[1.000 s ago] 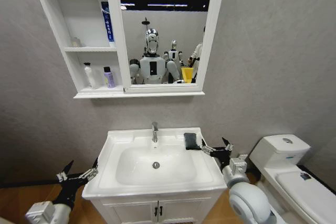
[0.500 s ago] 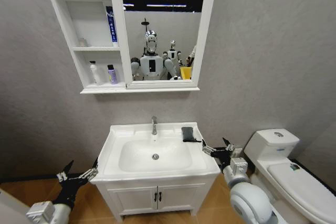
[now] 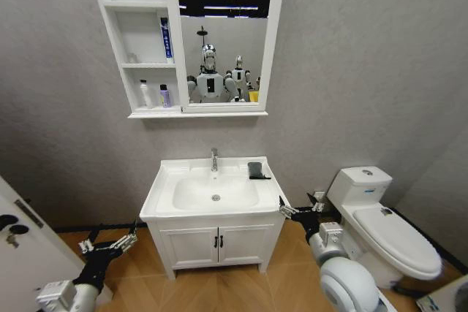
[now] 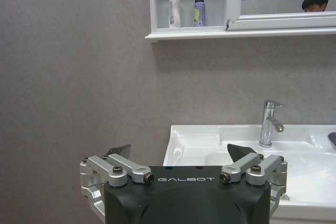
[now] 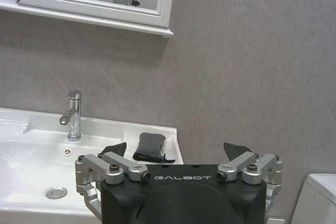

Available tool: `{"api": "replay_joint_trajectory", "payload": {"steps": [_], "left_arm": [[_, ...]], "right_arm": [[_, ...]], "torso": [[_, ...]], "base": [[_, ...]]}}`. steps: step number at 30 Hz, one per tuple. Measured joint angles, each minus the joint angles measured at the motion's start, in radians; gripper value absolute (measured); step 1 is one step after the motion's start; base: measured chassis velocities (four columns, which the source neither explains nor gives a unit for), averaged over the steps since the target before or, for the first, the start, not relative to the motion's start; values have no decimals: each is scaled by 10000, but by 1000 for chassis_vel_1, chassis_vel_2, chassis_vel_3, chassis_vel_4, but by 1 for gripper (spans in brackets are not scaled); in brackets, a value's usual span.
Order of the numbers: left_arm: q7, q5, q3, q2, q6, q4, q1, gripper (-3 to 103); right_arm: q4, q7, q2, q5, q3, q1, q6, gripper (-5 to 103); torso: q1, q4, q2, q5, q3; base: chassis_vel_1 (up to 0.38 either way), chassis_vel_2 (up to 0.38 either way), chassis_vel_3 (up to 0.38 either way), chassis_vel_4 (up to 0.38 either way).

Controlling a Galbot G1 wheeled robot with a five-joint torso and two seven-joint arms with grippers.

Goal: Move facial cleanser and shampoo from washbasin to cabinet, then wipe washbasin with towel.

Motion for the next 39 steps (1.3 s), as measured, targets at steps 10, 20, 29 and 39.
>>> {"api": "replay_joint_trajectory", "payload": {"steps": [10, 20, 29, 39], "left_arm": [[0, 0, 0, 0, 0, 0, 0, 100], [0, 0, 0, 1, 0, 0, 0, 100], [-1, 0, -1, 0, -1, 0, 1, 100], [1, 0, 0, 1, -1, -1, -1, 100]], "right_arm": [[93, -160, 43, -134, -160, -124, 40, 100], [166, -289, -41, -150, -229, -155, 76, 100], [22, -577, -6, -281, -331, -132, 470, 100], [-123, -547, -145, -35, -40, 115, 676, 100]], "torso": [[-1, 0, 0, 9, 0], [3, 0, -2, 10, 1], [-3, 1, 0, 16, 0], [3, -5, -2, 13, 2]], "base": [[287, -288, -274, 284], [284, -282, -281, 296], [312, -312, -308, 303], [58, -78, -95, 83]]}}
